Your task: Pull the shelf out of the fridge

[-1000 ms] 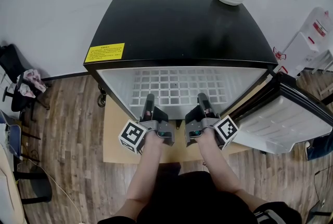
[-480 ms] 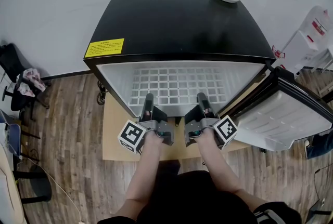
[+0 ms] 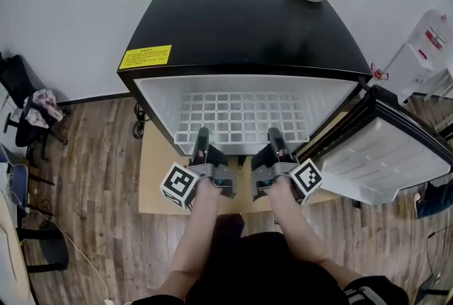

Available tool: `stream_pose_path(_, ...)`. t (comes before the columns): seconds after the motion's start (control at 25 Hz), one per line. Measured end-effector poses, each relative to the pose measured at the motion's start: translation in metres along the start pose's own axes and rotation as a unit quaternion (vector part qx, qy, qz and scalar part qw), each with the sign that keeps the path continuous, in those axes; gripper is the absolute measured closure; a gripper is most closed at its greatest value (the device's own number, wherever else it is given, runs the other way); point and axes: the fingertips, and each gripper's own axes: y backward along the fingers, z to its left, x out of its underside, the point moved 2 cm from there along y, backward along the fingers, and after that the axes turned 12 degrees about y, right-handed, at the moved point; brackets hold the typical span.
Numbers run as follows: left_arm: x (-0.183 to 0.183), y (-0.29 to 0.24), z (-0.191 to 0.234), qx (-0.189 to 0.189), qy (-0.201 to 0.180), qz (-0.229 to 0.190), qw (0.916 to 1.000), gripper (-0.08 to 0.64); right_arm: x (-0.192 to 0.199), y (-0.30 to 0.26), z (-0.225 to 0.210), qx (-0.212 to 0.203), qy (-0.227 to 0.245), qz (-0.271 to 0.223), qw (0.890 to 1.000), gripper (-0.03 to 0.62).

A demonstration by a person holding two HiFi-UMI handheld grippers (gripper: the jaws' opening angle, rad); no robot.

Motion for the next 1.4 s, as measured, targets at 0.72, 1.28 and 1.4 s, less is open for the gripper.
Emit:
stream_pose_path(0.72,0.003,0.018,0.0,0.001,0.002,-0.009,1.0,0.532,0.005,0.018,0.001,-0.002,0.001,0.008,1.0,0.58)
stream_pose_path(1.28,0.003,0.024,0.0,0.001,0.008,-0.005,1.0,0.534,0.007,0.024,0.002,-0.003,0.002,0.003,1.0,0.58)
stream_pose_path(1.4,0.004,0.024,0.0,0.001,0.008,-0.004,1.0,0.532,0.007,0.024,0.002,-0.002,0.001,0.002,1.0,0.58)
